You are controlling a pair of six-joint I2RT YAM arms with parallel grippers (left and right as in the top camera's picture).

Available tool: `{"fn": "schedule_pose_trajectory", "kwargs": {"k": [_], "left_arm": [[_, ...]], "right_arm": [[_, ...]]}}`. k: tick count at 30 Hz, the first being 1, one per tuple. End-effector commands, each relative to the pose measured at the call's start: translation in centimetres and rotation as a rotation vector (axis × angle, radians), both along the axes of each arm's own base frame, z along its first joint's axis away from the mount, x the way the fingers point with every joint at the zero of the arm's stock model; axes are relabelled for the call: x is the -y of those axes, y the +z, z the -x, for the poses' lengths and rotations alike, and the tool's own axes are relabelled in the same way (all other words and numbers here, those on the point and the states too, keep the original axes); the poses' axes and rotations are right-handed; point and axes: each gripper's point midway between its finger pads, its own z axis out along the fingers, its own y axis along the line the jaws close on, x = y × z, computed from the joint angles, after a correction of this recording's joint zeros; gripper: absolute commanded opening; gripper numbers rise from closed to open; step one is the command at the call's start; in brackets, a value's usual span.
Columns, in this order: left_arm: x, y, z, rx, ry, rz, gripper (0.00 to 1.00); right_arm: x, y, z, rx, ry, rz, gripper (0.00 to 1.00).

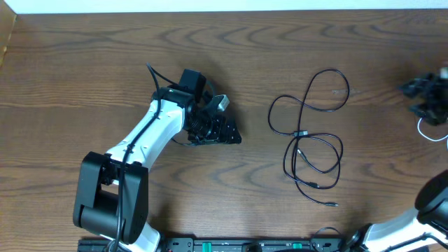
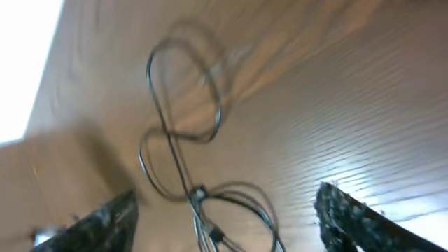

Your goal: Untangle cables

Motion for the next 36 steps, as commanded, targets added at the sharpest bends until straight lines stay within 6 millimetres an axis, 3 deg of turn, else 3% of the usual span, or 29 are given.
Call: {"fn": "schedule_pose_trajectory", "kwargs": {"k": [1, 7, 10, 14, 21, 26, 31, 34, 36], "left_arm": [[0.1, -0.3, 0.3, -0.013, -0.012, 0.004, 0.82], [-1.4, -1.4, -0.1, 0.003, 0.018, -0.108, 0.82], [-4.3, -2.8, -0.7, -0.007, 0.130, -0.295, 0.82], [-8.1, -3.6, -0.9, -0.021, 0.283, -0.520, 0.82], [-8.6, -3.7, -1.0, -0.019, 0.304, -0.547, 0.82], [-8.6, -3.7, -0.8, -0.026, 0.303, -0.546, 0.82], [-8.6, -3.7, -0.8, -0.026, 0.302, -0.546, 0.82], [-8.6, -3.7, -0.8, -0.026, 0.302, -0.546, 0.82], [-8.6, -3.7, -0.8, -0.026, 0.302, -0.546, 0.82]], "right_arm": [[-3.6, -1.4, 1.0, -0.036, 0.204, 0.072, 0.80], [-10.2, -4.5, 2.6, -0.106, 0.457, 0.115, 0.79], [-13.3, -6.1, 3.1, -0.111, 0.560, 0.143, 0.69], [-16.0, -8.2, 3.4, -0.107, 0.672, 0.237, 0.64], [-20.6, -11.4, 1.9, 0.001, 0.705, 0.328, 0.45], [-21.7, -14.1, 1.2, 0.030, 0.559, 0.379, 0.43], [-21.8, -15.3, 1.0, 0.045, 0.466, 0.375, 0.38], [-21.9, -15.5, 1.1, 0.036, 0.422, 0.351, 0.25], [-22.5, -15.5, 1.2, 0.038, 0.413, 0.314, 0.10]]}}
